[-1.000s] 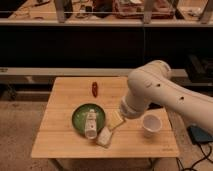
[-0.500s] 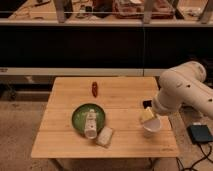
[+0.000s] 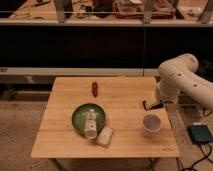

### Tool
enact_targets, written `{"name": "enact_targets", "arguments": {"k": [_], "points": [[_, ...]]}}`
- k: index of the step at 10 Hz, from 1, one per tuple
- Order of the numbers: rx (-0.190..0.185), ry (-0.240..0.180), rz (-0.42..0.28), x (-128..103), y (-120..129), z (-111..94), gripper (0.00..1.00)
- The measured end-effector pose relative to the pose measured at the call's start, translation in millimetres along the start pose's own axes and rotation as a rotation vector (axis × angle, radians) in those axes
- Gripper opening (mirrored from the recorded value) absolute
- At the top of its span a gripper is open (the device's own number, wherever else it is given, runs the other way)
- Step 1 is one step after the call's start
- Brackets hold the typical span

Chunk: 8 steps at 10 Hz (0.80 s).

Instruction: Move the arm in a circular motion

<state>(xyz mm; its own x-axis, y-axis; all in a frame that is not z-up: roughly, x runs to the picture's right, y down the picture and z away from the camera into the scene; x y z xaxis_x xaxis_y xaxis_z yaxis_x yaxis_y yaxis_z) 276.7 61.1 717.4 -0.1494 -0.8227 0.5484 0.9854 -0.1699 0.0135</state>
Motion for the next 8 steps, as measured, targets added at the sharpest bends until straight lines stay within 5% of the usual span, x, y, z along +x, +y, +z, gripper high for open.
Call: {"name": "enact_targets", "arguments": {"k": [6,8], "points": [[0.069,0.009,-0.051,92,-58,34,0.8],[0.131,0.021,-0.119,113,-107,32,0.8]]}}
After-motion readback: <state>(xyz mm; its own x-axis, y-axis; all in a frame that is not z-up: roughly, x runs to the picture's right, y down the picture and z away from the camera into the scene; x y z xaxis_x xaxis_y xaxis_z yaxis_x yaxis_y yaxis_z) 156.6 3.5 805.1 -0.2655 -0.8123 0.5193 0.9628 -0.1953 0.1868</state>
